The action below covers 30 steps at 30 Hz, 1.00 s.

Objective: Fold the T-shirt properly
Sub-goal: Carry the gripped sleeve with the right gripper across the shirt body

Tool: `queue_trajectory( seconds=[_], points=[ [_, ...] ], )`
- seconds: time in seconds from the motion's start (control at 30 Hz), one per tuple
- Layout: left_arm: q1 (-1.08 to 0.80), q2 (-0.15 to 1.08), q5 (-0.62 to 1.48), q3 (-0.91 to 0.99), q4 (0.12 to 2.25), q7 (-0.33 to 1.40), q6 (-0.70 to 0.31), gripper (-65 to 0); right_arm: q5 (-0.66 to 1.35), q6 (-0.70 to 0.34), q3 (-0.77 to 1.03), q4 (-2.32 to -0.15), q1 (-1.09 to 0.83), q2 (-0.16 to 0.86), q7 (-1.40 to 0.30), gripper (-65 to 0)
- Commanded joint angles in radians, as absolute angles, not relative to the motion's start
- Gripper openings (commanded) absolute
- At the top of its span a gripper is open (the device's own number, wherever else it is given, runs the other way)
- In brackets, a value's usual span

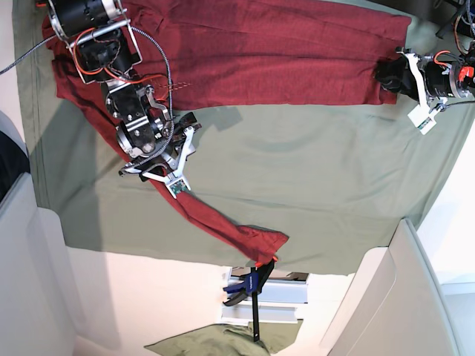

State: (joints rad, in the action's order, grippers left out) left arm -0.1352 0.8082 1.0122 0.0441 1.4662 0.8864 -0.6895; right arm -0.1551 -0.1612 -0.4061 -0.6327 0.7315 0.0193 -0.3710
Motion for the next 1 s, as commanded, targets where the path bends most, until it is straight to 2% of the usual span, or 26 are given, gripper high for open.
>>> queue_trajectory(
  seconds=[0.0, 0.47, 0.53, 0.63, 0.67, 0.97],
  points=[
    [-0.122, 0.832, 1.035, 0.052, 1.480, 0.872, -0.698, -41.7, -0.171, -0.161, -0.405, -0.641, 0.769, 0.020, -0.370, -34.0],
    [-0.121, 0.831, 1.040, 0.052, 1.480, 0.859, -0.698, -41.7, -0.158, -0.160, -0.404, -0.631, 0.767, 0.097, -0.366, -34.1],
    [-0.119, 0.831, 1.040, 0.052, 1.480, 0.857, -0.698, -41.7, -0.157, -0.160, -0.404, -0.631, 0.767, 0.097, -0.366, -39.6],
    [-0.116, 0.832, 1.039, 0.053, 1.480, 0.855, -0.698, -41.7, -0.158, -0.161, -0.404, -0.631, 0.767, 0.097, -0.364, -61.1],
    [-0.116, 0.832, 1.039, 0.053, 1.480, 0.852, -0.698, -41.7, -0.159, -0.161, -0.404, -0.631, 0.767, 0.097, -0.363, -65.0],
    [-0.088, 0.832, 1.028, 0.053, 1.480, 0.812, -0.698, -41.7, -0.155, -0.162, -0.405, -0.680, 0.764, 0.032, -0.400, -65.0]
  ],
)
